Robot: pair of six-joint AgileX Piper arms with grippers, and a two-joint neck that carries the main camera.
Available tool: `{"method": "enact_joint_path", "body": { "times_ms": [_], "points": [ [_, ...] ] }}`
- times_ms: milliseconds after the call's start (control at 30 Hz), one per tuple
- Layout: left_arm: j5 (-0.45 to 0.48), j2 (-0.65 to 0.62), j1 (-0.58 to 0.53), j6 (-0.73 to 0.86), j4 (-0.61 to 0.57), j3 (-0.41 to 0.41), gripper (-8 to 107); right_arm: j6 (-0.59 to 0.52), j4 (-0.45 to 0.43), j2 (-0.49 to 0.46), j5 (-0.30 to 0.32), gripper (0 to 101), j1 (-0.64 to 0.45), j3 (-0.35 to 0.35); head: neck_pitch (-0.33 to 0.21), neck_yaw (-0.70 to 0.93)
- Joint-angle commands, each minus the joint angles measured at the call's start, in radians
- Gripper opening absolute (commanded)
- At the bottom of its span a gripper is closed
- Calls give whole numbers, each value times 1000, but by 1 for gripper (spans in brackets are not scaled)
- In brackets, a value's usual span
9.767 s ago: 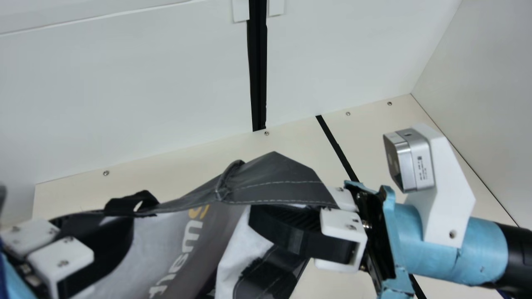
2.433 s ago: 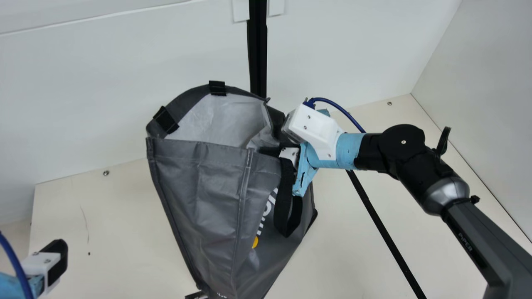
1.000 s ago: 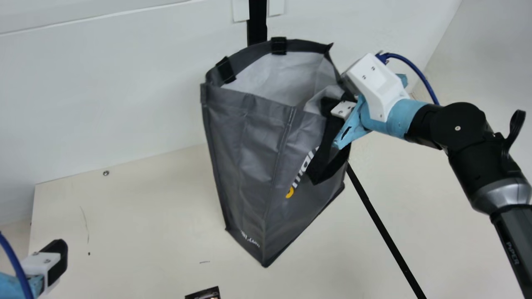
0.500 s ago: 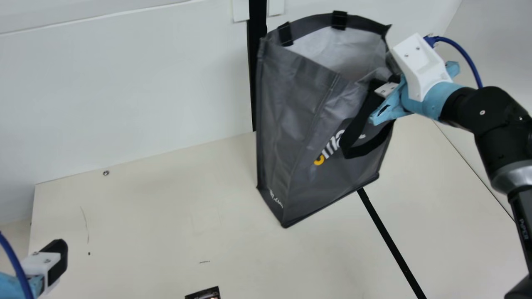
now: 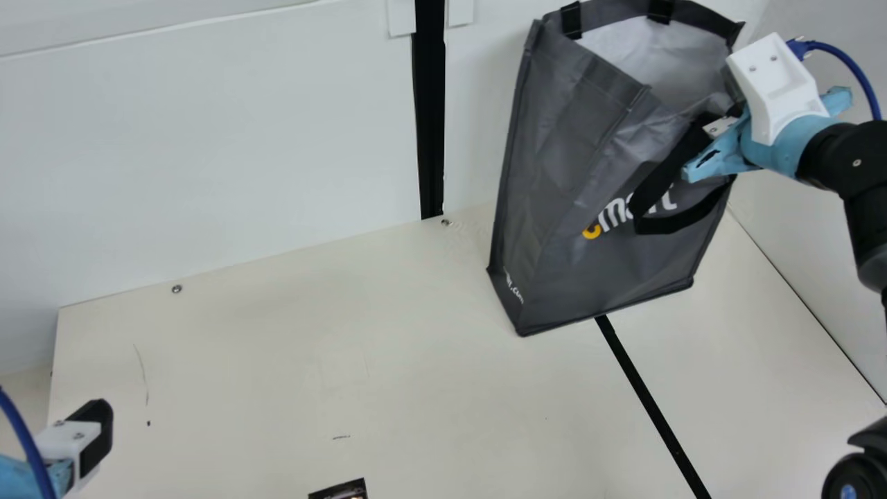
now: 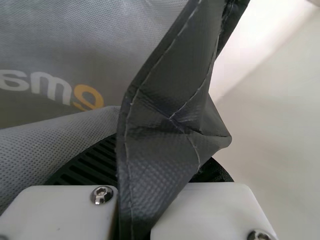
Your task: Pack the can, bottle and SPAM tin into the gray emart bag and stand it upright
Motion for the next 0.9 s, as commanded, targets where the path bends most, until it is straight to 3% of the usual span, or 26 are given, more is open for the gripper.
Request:
{"method": "enact_joint_path", "body": {
  "times_ms": [0, 567, 867],
  "points": [
    [0, 0, 0, 0, 0, 0, 90, 2, -7, 11, 3, 0, -20, -22, -23, -1],
    [0, 0, 0, 0, 0, 0, 90, -5, -67, 121, 35, 0, -160, -207, -23, -1],
    [0, 0, 0, 0, 0, 0, 90, -22, -38, 156, 61, 0, -192, -251, -23, -1]
  ]
}}
